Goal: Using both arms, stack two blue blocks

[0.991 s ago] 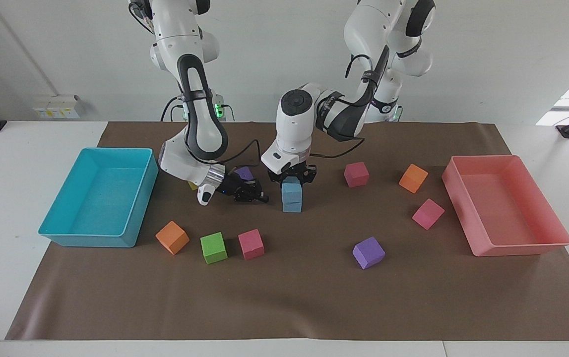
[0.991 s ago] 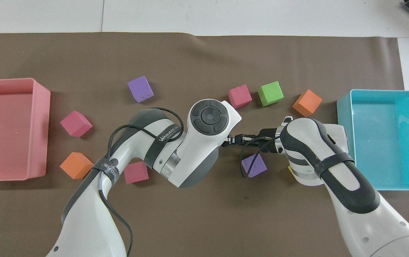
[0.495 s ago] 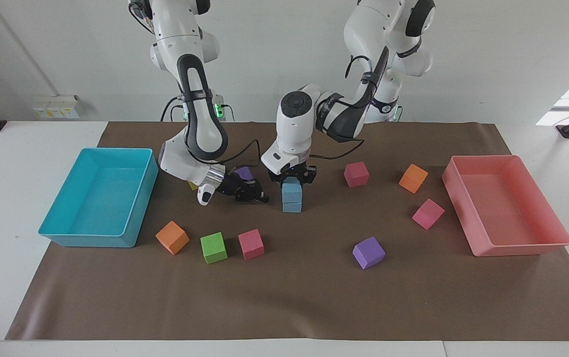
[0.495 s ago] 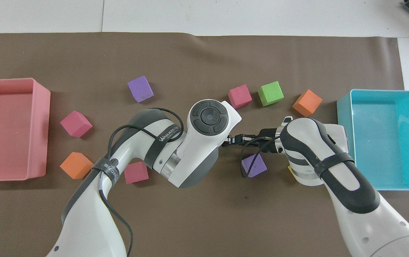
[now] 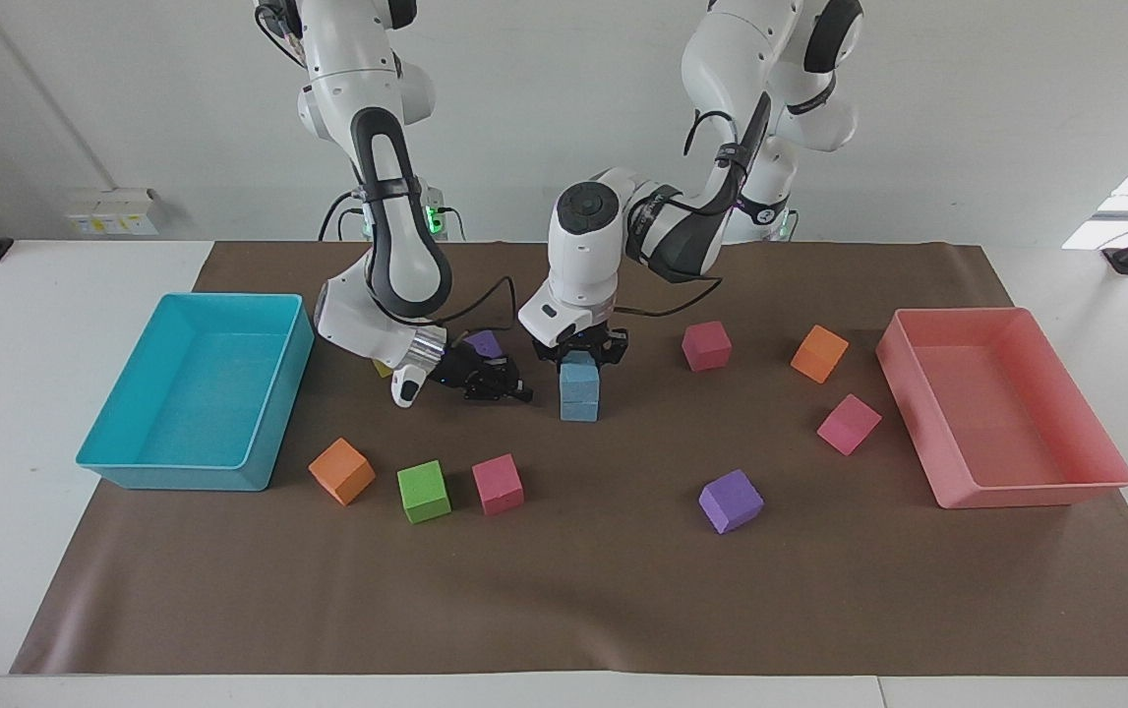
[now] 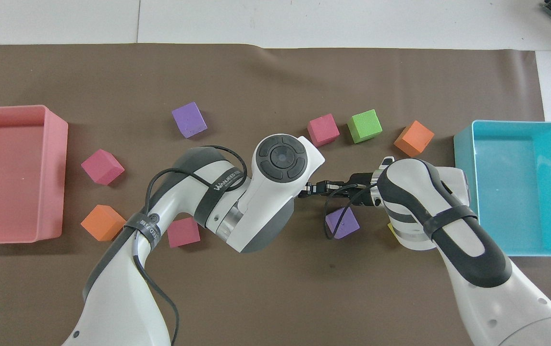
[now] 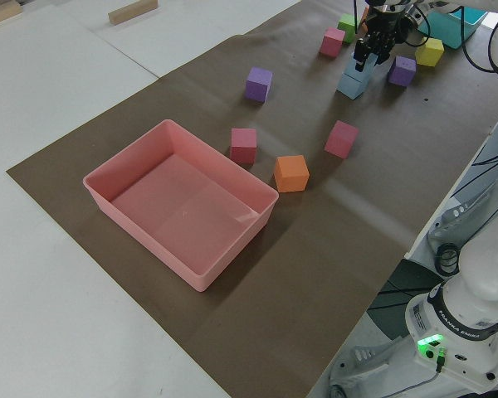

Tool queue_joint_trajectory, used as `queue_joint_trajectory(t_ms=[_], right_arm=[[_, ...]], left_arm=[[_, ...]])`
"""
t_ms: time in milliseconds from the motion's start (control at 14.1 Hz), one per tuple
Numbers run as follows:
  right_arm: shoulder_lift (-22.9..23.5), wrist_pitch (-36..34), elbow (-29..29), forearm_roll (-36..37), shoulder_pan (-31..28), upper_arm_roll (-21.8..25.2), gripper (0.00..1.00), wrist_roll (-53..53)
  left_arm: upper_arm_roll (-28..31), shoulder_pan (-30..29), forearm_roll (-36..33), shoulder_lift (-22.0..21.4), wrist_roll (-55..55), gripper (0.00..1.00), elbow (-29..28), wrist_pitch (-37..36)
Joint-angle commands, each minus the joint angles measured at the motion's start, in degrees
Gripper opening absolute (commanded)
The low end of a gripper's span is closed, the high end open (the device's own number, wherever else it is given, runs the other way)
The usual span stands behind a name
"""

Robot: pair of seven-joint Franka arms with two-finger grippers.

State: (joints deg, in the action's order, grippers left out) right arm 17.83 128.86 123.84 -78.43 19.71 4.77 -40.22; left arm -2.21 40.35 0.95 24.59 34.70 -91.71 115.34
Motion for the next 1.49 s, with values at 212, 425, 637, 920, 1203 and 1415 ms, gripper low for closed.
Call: queue_joint_trajectory(t_ms=[212,425,637,920,1203,1415], right_arm=[[0.28,1.49,0.00,-1.99,-0.02,-0.29,0.00,-1.44],[0.28,1.49,0.00,-1.99,0.06,-0.29,0.00,-1.44],[0.28,1.49,0.00,-1.99,0.06,-0.29,0.00,-1.44],[0.28,1.49,0.00,-1.99,0.06,-0.29,0.00,-1.44],[0.28,1.57,0.00,-1.99,0.06,-0.29,0.00,-1.44],[0.28,1.40,0.00,-2.07,-0.02,-0.29,0.00,-1.44]], left_arm=[[0.98,0.87,0.55,-1.12,-0.78,0.63,-1.54,0.59],[0.98,0.69,0.55,-1.12,-0.78,0.63,-1.63,0.85],[0.98,0.69,0.55,-1.12,-0.78,0.67,-1.80,0.94],[0.98,0.61,0.55,-1.12,-1.30,0.80,-1.80,1.21],[0.98,0.61,0.55,-1.12,-1.39,0.82,-1.80,1.21],[0.98,0.52,0.55,-1.12,-1.66,0.94,-1.80,1.38]])
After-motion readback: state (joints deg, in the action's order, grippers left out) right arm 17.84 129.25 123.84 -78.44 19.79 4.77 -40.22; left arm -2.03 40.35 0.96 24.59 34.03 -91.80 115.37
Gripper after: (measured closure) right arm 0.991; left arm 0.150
